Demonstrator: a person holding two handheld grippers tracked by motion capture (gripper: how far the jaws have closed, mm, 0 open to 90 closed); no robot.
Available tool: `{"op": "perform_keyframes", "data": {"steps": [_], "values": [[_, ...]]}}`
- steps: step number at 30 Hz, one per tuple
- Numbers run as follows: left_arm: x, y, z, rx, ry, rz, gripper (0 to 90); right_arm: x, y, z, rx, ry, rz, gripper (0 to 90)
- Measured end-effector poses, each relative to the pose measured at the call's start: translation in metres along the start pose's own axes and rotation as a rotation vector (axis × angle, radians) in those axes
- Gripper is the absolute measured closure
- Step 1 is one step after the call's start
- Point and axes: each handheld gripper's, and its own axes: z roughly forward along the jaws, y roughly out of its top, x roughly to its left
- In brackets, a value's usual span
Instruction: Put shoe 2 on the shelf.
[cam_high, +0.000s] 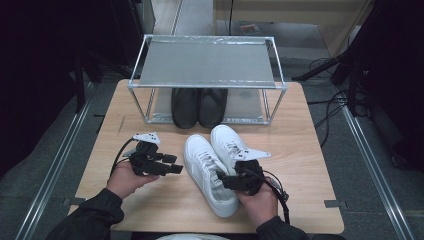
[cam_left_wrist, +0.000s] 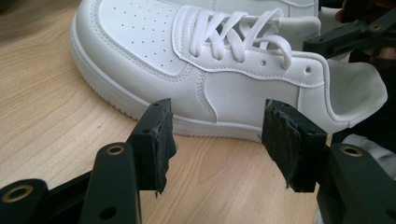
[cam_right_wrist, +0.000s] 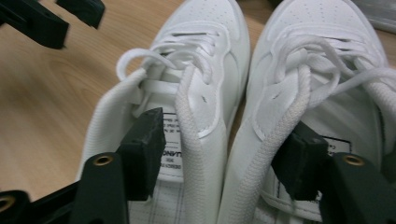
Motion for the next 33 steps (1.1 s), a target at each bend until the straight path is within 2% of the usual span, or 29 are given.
{"op": "perform_keyframes", "data": {"steps": [4,7,8,11,15,19,21,22,23,25,26,27,30,33], "values": [[0.0,0.0,-0.001,-0.007,-0.001,-0.003,43.7,0.002,-0.001,0.005,0.006,-0.052,-0.007,51.3],[0.001,0.001,-0.002,-0.014,0.006,-0.002,43.8,0.005,-0.002,0.007,0.0,-0.084,-0.053,58.5],[0.001,0.001,-0.002,-0.019,0.008,-0.006,43.9,0.005,-0.002,0.007,-0.002,-0.083,-0.061,63.6],[0.003,0.002,-0.005,-0.032,0.02,-0.011,44.2,0.001,0.0,0.004,0.003,-0.064,-0.025,73.5],[0.01,0.002,-0.01,-0.057,0.043,-0.045,44.6,-0.003,0.003,0.002,0.015,-0.045,-0.017,77.3],[0.017,0.001,-0.017,-0.079,0.055,-0.062,44.8,-0.01,0.011,-0.004,0.062,0.011,-0.071,78.3],[0.021,0.0,-0.024,-0.101,0.075,-0.073,44.8,-0.011,0.016,-0.01,0.079,0.057,-0.118,78.3],[0.021,0.0,-0.024,-0.101,0.075,-0.073,44.9,-0.011,0.019,-0.014,0.089,0.099,-0.134,78.4],[0.023,-0.001,-0.027,-0.107,0.084,-0.076,44.9,-0.011,0.019,-0.014,0.089,0.099,-0.134,78.4],[0.03,-0.004,-0.038,-0.129,0.111,-0.095,44.8,-0.012,0.024,-0.018,0.082,0.163,-0.165,78.5],[0.035,-0.008,-0.049,-0.147,0.149,-0.108,44.9,-0.013,0.031,-0.02,0.082,0.218,-0.201,78.5],[0.038,-0.01,-0.055,-0.162,0.172,-0.118,44.9,-0.013,0.036,-0.02,0.09,0.255,-0.202,78.4],[0.05,-0.021,-0.073,-0.199,0.23,-0.163,45.1,-0.013,0.054,-0.019,0.107,0.33,-0.245,78.5],[0.061,-0.031,-0.088,-0.232,0.262,-0.227,45.6,-0.009,0.076,-0.018,0.112,0.379,-0.298,78.5]]}}
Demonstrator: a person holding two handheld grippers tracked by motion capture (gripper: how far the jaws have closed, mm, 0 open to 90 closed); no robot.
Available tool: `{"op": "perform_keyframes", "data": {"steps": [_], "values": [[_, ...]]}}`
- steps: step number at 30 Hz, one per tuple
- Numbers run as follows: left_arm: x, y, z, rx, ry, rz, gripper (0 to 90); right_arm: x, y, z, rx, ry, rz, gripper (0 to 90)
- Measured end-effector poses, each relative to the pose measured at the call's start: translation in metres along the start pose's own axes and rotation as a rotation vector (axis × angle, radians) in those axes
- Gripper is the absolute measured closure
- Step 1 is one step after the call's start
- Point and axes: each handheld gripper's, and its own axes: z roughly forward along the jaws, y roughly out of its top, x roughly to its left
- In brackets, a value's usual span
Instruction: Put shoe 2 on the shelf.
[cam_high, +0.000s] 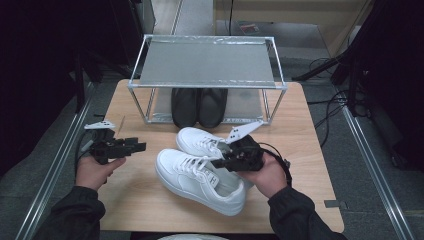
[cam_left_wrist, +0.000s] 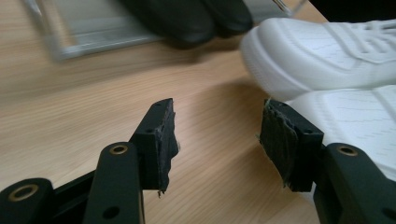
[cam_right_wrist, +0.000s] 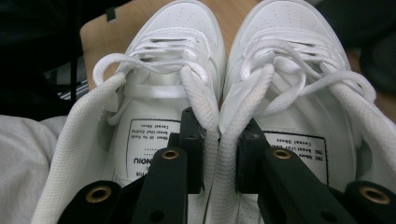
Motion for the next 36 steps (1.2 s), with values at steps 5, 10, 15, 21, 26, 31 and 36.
{"op": "perform_keyframes", "data": {"steps": [5,10,15,21,26,31,36], "values": [[0.013,-0.007,-0.013,-0.027,0.044,-0.045,46.0,-0.002,0.035,-0.005,-0.004,0.075,-0.102,78.2],[0.02,-0.012,-0.021,-0.017,0.075,-0.066,46.5,-0.005,0.08,-0.009,-0.01,0.15,-0.136,78.4],[0.02,-0.016,-0.021,-0.013,0.07,-0.072,45.8,-0.004,0.122,-0.018,-0.048,0.169,-0.169,78.4],[0.019,-0.018,-0.021,-0.016,0.068,-0.07,45.6,-0.015,0.17,-0.036,-0.098,0.088,-0.122,78.4],[0.02,-0.017,-0.015,-0.005,0.053,-0.074,45.7,-0.033,0.197,-0.046,-0.132,-0.057,-0.06,78.5],[0.018,-0.016,-0.011,0.007,0.041,-0.061,45.8,-0.061,0.212,-0.047,-0.152,-0.225,0.061,78.4],[0.014,-0.015,-0.005,0.025,0.011,-0.056,45.8,-0.093,0.216,-0.04,-0.189,-0.371,0.201,78.6]]}}
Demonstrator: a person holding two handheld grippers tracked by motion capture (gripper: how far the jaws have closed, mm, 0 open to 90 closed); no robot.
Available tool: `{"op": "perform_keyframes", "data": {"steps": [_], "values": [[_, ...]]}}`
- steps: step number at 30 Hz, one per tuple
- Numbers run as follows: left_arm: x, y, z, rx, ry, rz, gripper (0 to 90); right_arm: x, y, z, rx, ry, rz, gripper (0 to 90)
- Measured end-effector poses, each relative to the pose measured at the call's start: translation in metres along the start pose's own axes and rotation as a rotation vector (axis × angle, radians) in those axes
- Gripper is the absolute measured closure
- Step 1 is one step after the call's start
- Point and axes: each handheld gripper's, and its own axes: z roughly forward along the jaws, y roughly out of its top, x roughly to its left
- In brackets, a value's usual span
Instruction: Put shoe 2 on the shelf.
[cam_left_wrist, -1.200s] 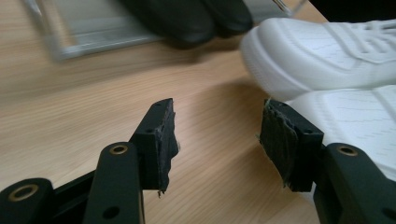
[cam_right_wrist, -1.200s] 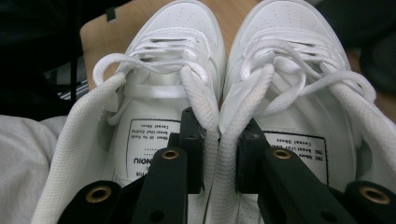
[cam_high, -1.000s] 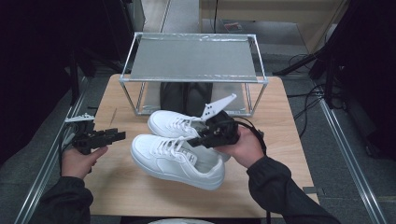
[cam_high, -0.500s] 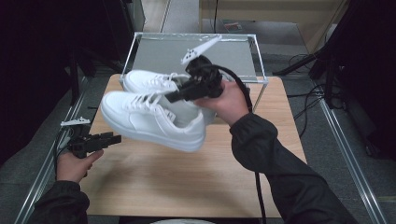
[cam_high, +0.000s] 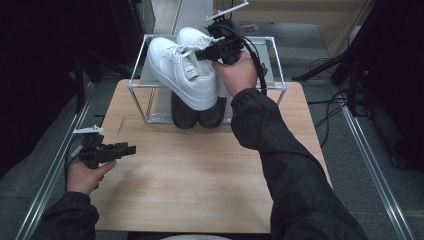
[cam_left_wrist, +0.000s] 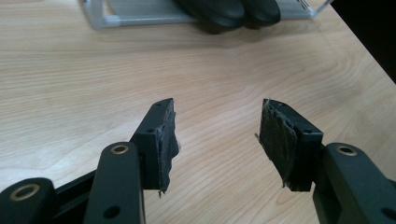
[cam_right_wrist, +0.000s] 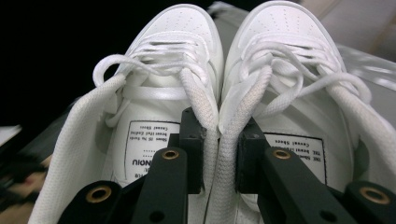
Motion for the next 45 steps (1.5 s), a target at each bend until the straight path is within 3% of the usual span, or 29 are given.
{"op": "perform_keyframes", "data": {"steps": [4,12,18,22,26,31,40,45], "values": [[-0.003,0.001,0.004,0.008,-0.008,0.012,45.9,-0.014,0.006,0.016,0.007,-0.106,0.112,78.3],[-0.007,0.002,0.009,0.018,-0.026,0.023,46.2,-0.028,0.018,0.039,0.03,-0.253,0.244,78.1],[-0.006,0.004,0.009,0.003,-0.04,0.017,46.3,-0.031,0.024,0.056,0.034,-0.343,0.315,77.8],[-0.007,0.004,0.01,0.019,-0.054,0.028,46.5,-0.028,0.027,0.065,0.03,-0.399,0.371,77.5],[-0.009,0.005,0.01,0.021,-0.064,0.037,46.8,-0.024,0.03,0.071,0.026,-0.441,0.373,77.3],[-0.01,0.005,0.01,0.024,-0.065,0.037,46.7,-0.022,0.029,0.076,0.019,-0.451,0.394,76.0],[-0.012,0.005,0.011,0.032,-0.067,0.047,46.8,-0.017,0.028,0.079,0.017,-0.468,0.383,70.6],[-0.012,0.005,0.012,0.033,-0.068,0.047,46.7,-0.017,0.027,0.078,0.019,-0.458,0.398,68.1]]}}
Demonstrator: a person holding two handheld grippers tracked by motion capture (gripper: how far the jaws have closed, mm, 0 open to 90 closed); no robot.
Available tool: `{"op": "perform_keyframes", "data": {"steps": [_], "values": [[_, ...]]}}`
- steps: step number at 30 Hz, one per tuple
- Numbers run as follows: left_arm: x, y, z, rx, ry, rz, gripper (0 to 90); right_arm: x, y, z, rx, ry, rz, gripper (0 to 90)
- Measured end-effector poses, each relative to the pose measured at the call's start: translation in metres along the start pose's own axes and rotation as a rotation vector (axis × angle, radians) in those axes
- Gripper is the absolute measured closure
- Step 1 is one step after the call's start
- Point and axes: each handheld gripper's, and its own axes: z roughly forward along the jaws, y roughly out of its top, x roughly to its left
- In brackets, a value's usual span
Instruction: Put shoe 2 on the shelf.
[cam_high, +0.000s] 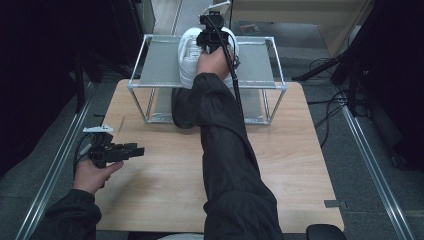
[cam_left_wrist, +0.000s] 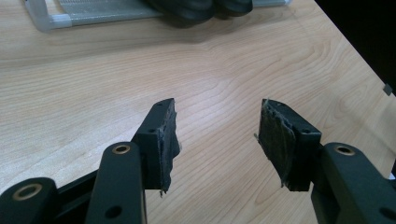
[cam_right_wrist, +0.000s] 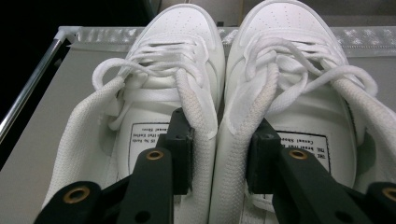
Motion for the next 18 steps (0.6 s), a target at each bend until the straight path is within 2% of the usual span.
{"op": "perform_keyframes", "data": {"steps": [4,9,10,13,18], "values": [[-0.001,0.0,0.0,-0.009,-0.002,0.004,46.7,0.001,-0.002,-0.001,-0.003,0.006,-0.013,62.6],[-0.002,0.001,0.002,0.015,0.006,0.012,46.6,0.0,-0.003,-0.003,-0.009,0.029,-0.001,52.3],[-0.003,0.0,0.002,0.014,0.016,0.019,46.6,0.0,-0.003,-0.003,-0.005,0.04,-0.009,50.7],[-0.002,0.0,0.003,0.022,0.017,0.02,46.5,-0.002,-0.003,-0.006,-0.009,0.035,-0.028,47.4],[-0.003,0.0,0.004,0.029,0.026,0.029,46.2,-0.004,-0.001,-0.012,0.002,0.076,-0.019,42.0]]}}
